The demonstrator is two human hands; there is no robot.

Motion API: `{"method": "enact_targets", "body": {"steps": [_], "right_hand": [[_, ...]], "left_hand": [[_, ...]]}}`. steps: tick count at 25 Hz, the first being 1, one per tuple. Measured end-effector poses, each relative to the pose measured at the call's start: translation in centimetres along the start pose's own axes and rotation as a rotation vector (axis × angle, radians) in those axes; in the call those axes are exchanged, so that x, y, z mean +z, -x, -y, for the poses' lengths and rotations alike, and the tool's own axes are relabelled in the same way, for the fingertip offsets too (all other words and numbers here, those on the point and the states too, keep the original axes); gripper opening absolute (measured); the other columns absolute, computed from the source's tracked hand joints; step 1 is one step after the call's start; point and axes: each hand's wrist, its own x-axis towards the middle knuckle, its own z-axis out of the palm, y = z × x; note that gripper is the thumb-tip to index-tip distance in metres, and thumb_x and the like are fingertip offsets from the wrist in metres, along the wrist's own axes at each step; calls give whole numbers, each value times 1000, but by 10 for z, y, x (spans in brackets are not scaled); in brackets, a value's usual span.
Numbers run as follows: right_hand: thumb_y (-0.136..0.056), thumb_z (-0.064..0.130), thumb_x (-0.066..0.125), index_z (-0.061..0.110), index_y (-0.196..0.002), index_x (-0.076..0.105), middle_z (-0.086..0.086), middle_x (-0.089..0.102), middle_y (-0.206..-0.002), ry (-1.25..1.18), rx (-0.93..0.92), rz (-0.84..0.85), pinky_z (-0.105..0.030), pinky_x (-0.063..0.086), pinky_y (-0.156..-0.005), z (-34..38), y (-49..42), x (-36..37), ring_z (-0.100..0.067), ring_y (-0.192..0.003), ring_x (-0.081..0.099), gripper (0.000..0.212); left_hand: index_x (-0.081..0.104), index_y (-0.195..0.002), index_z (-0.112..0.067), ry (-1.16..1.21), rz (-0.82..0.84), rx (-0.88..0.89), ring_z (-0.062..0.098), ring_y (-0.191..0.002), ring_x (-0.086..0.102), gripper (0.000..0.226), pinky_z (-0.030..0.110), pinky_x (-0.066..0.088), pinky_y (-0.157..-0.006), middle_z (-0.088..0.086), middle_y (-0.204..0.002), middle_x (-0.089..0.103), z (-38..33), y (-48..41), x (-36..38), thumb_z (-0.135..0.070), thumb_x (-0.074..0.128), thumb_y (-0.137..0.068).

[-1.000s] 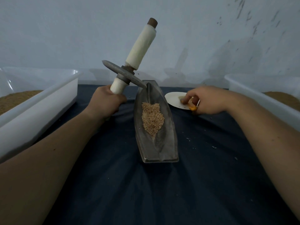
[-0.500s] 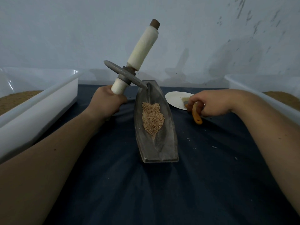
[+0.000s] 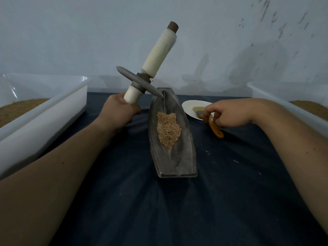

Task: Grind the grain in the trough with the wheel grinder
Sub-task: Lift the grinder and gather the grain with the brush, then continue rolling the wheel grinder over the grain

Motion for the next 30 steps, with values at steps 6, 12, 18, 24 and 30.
{"method": "enact_targets", "body": {"steps": [6,12,18,24,30], "right_hand": [[-94,22,63,29,-120,48,-2,60,-114,-106,91,-300,-38,47,-81,6,6,-15,-23,-101,58,31],[-72,1,69,31,-155,17,-4,18,-162,-39,-155,-956,-57,22,-115,73,43,-41,-32,-153,5,103],[-80,22,75,32,-121,52,6,58,-94,281,-45,-470,-40,41,-88,75,50,-37,-20,-90,55,48],[-76,29,78,29,-91,63,6,65,-77,249,-134,-179,-27,43,-54,74,33,-16,-11,-69,62,21],[-77,30,76,25,-85,64,4,66,-72,288,-136,-108,-24,41,-50,70,26,-10,-13,-64,64,15]], "left_hand": [[62,-83,-18,-80,-32,12,17,-60,60,14,30,47,-51,6,-74,63,1,-2,3,-17,74,-76],[60,-80,-33,-768,-238,273,20,-65,52,11,31,40,-61,-10,-67,52,-46,4,-24,-33,61,-69],[59,-76,-42,-1000,140,455,21,-73,57,13,31,40,-62,-12,-73,56,-103,23,-30,-39,59,-63],[64,-88,-32,-1111,488,399,3,-69,54,23,26,39,-61,-12,-75,59,-104,26,-29,-27,75,-69],[62,-83,-30,-1041,593,371,8,-69,59,19,26,39,-58,-7,-75,62,-88,27,-24,-24,74,-70]]}}
